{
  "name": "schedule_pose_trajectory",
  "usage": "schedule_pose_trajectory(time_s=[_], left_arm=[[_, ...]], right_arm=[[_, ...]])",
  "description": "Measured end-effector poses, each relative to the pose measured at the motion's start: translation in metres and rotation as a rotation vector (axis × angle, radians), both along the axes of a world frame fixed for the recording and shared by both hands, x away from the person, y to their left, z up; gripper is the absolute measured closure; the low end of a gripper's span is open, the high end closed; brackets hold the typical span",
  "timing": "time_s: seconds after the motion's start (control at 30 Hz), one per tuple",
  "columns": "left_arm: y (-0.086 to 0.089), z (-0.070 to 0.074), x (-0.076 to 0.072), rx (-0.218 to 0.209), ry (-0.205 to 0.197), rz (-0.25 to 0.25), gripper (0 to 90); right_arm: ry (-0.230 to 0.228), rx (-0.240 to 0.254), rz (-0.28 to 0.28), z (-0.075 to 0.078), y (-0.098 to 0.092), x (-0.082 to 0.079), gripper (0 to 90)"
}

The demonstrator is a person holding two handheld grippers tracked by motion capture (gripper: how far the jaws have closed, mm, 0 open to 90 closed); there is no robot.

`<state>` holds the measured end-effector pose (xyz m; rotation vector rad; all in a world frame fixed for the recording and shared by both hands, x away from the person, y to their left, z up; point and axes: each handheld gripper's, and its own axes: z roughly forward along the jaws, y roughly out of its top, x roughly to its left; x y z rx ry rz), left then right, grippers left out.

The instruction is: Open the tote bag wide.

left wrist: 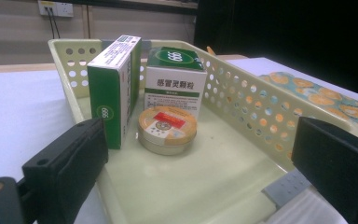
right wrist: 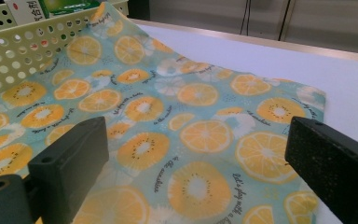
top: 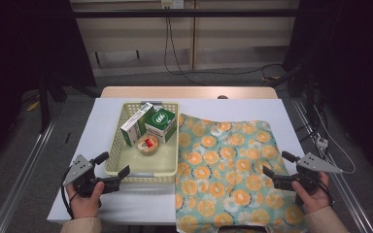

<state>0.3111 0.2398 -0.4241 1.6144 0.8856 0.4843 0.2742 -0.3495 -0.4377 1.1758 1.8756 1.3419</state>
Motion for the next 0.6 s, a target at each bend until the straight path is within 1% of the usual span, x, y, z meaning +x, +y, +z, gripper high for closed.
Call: schedule_pose_trajectory(time_s=[0.27, 0.4, 0.47, 0.53, 0.57, 0.6], left_arm=[[0.000, 0.000, 0.000, 0.002, -0.001, 0.000, 3.6], [-0.002, 0.000, 0.000, 0.000, -0.002, 0.002, 3.6], [-0.001, 0.000, 0.000, 0.000, 0.000, 0.003, 3.4], [-0.002, 0.001, -0.001, -0.008, 0.000, 0.004, 3.5], [-0.004, 0.002, 0.000, 0.002, -0.002, -0.002, 3.4], [-0.004, 0.002, 0.000, 0.002, -0.002, -0.002, 3.5]], right_arm=[[0.016, -0.012, 0.012, 0.000, 0.004, 0.002, 6.5], [0.032, -0.035, 0.004, 0.002, 0.006, 0.006, 7.3], [0.050, -0.036, -0.003, 0.005, 0.008, 0.012, 9.0], [0.061, -0.051, 0.019, 0.009, 0.013, 0.020, 8.9], [0.070, -0.058, 0.024, 0.011, 0.016, 0.025, 9.1], [0.080, -0.074, 0.030, 0.014, 0.020, 0.032, 9.4]])
